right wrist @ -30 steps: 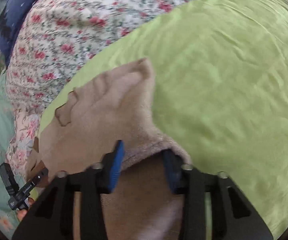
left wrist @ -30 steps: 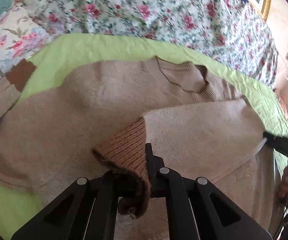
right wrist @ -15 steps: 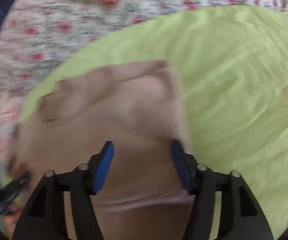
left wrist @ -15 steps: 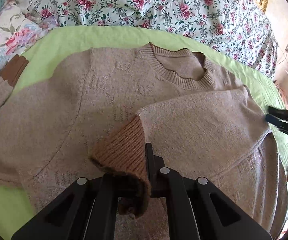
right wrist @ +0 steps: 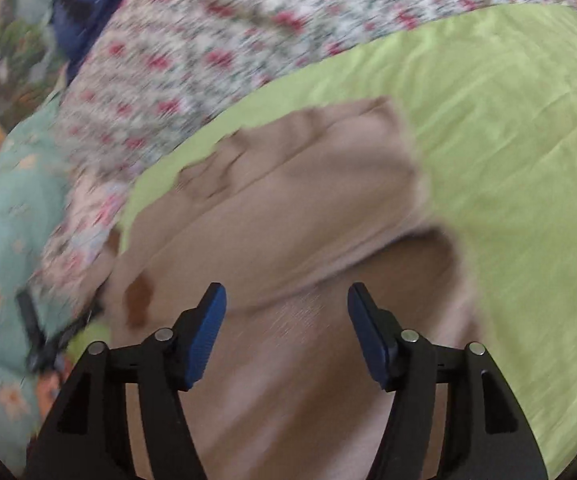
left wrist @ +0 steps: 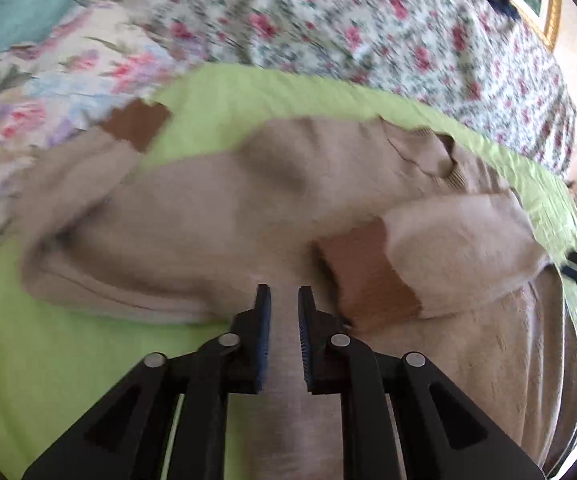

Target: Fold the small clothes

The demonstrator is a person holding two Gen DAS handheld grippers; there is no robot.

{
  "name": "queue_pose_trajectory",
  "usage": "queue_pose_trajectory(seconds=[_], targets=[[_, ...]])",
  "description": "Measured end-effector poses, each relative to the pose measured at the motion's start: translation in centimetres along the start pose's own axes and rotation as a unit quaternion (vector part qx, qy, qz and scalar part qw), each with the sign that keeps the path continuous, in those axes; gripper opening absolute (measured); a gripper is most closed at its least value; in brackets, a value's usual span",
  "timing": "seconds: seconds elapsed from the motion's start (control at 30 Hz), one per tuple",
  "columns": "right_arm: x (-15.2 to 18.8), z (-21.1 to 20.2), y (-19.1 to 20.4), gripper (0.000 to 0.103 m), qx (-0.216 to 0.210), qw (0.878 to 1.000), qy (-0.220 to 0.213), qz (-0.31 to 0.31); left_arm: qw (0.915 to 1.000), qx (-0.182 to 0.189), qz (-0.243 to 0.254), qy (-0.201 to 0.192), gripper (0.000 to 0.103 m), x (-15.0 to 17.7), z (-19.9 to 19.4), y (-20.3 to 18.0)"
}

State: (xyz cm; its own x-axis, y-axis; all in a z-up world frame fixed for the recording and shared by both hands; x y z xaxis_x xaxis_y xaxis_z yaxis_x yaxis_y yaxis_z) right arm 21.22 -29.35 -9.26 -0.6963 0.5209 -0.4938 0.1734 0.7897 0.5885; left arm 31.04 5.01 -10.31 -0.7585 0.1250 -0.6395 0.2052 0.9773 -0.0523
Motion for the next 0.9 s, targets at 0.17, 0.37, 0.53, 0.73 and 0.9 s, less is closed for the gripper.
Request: queue_pose_trajectory(seconds=[0.17,0.37,0.53,0.73,0.9], targets=[[3.2,0.9,3.0,0.069,-0.032,0.999,0.039,-0.014,0.9939,-0.106,0.03,-0.009,0.074,-4.3,0.4,4.7],[4.9,1.7,3.6,0.069,-0.036,0.997,0.064,-0.016,0.9803,-0.189,0.038,0.042,0.083,-8.5,6.8,11.3],[5.2,1.9,3.3,0.069,-0.029,0.997,0.069,-0.013,0.9817,-0.172,-0.022,0.079,0.025,-8.3,10.1,16.2],[4.9,0.7,3.3,0.069,-0.035,0.998,0.046,-0.012,0.9941,-0.09,-0.06,0.006,0.005,-8.7,5.4,15.1],[4.7,-0.7,3.2,0.069,-0.038,0.999,0.032,-0.005,0.9967,-0.005,-0.051,-0.063,0.005,-8.6,-0.6,7.5]])
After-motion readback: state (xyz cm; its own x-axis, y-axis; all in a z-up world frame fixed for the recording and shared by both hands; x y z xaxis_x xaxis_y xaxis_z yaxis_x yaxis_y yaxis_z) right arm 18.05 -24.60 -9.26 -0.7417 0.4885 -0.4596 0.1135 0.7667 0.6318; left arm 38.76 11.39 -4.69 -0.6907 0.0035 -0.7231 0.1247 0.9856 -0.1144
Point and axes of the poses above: each gripper's, at about its wrist camera, not at the fingertips, and z roughly the way its jaws point, y to its left, x to its underside, the point moved 8 cm from there along z, roughly the way its jaws point, and after that the axes turned 4 degrees about z, right-handed, at the moved point
